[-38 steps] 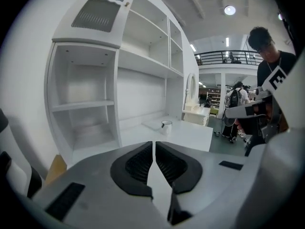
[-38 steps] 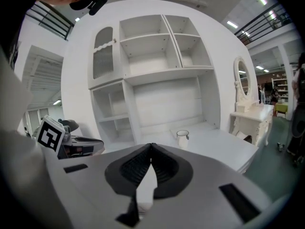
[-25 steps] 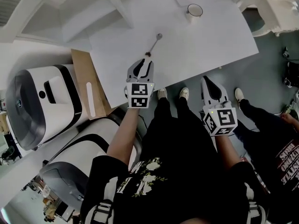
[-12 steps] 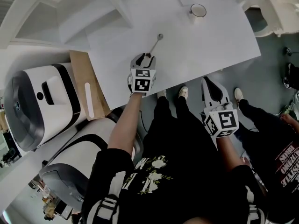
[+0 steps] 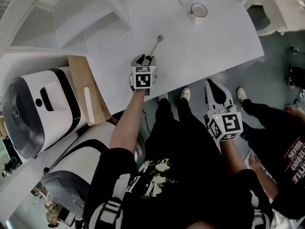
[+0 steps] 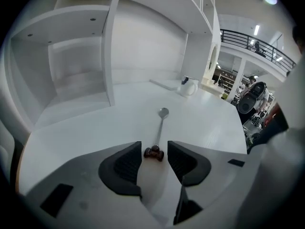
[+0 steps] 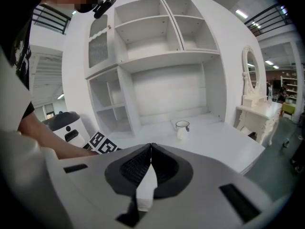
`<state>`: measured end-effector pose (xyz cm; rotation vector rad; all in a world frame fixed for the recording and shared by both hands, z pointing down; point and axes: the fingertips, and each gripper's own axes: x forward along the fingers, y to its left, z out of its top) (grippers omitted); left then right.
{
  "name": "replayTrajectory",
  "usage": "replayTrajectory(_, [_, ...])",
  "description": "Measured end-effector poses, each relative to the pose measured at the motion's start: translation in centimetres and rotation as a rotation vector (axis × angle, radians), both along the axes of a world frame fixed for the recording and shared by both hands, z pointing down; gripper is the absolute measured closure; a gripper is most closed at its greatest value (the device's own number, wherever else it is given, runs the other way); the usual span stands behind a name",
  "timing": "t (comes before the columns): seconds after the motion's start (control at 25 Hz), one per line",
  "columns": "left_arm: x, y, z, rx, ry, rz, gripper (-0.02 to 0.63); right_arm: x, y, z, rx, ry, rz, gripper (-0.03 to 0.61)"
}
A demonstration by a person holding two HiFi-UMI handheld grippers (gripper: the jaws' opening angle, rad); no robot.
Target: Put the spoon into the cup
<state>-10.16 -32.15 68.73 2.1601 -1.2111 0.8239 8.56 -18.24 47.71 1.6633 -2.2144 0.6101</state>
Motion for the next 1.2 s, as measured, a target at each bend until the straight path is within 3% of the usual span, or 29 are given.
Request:
replayTrajectory(0.36, [0.0,0.4,-0.1,-0.01,-0.042,-0.017,0.491,0.9,0.4,0.0,-0.003,-0.001,0.024,0.517])
replayTrajectory(0.72, [1.9,0.5,-10.1,0.217,0.049,-0.022,0.492,1.2,0.2,-1.3,0.046,-0.022,0.012,0.517])
replayTrajectory(0.88, [2.8,1.0,-14.0,0.27,0.09,-0.023,0.492,1.3,0.3,-1.9,0.063,-0.042,-0.017,0.517])
replayTrajectory(1.2, [4.2,1.1,-20.2,0.394,0.099,-0.029,0.492,3.6,0.8,-2.6,0.093,-0.063,-0.038,0.517])
